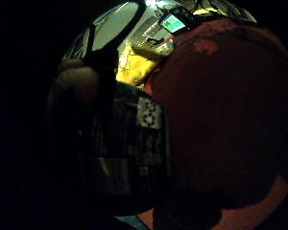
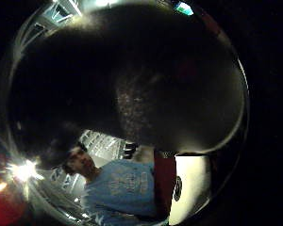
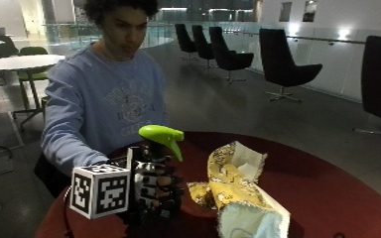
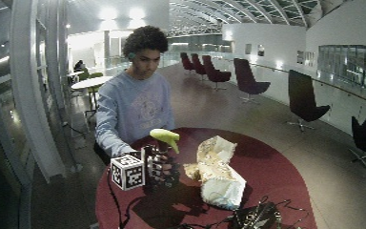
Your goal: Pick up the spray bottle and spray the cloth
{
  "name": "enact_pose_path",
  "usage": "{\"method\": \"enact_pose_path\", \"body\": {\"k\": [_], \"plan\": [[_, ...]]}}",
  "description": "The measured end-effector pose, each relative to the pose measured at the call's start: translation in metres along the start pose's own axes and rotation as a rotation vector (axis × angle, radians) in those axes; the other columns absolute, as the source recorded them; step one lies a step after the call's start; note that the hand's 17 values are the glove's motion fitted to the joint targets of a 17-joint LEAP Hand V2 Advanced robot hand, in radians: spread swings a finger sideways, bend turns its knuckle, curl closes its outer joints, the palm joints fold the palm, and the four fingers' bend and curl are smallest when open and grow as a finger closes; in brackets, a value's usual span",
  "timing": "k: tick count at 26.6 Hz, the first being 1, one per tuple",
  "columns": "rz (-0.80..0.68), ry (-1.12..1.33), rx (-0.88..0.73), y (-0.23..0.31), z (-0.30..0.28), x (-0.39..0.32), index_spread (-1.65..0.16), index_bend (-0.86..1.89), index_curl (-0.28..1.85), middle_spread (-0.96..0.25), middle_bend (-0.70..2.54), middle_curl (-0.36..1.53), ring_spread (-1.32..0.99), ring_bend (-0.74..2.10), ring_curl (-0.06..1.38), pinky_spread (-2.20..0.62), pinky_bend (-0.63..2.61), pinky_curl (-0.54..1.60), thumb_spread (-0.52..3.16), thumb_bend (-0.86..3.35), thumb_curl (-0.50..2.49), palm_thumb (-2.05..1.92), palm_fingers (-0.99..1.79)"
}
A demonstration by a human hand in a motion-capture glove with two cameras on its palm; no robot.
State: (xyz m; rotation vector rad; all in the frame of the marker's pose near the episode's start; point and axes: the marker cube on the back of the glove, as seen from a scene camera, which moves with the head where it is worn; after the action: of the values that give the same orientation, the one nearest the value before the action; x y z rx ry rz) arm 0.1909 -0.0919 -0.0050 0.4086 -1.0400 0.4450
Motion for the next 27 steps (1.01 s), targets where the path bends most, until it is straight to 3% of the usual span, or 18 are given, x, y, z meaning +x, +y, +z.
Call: {"method": "enact_pose_path", "body": {"k": [10, 18, 27], "plan": [[-0.007, 0.110, 0.076, 0.022, -0.010, -0.029, -0.28, 0.17, 0.34, -0.10, 0.30, 0.41, -0.07, 0.40, 0.34, 0.17, 0.18, 0.31, 0.87, 0.03, 0.45, 0.94, 1.08], [0.097, 0.217, -0.069, 0.009, -0.026, -0.079, -0.25, 0.16, 0.36, -0.10, 0.31, 0.43, -0.06, 0.44, 0.37, 0.16, 0.20, 0.32, 0.83, -0.02, 0.49, 0.93, 1.16], [0.291, 0.250, -0.308, -0.014, 0.009, -0.097, -0.24, 0.16, 0.38, -0.08, 0.32, 0.45, -0.06, 0.45, 0.38, 0.16, 0.20, 0.34, 0.81, -0.02, 0.53, 0.94, 1.16]]}}
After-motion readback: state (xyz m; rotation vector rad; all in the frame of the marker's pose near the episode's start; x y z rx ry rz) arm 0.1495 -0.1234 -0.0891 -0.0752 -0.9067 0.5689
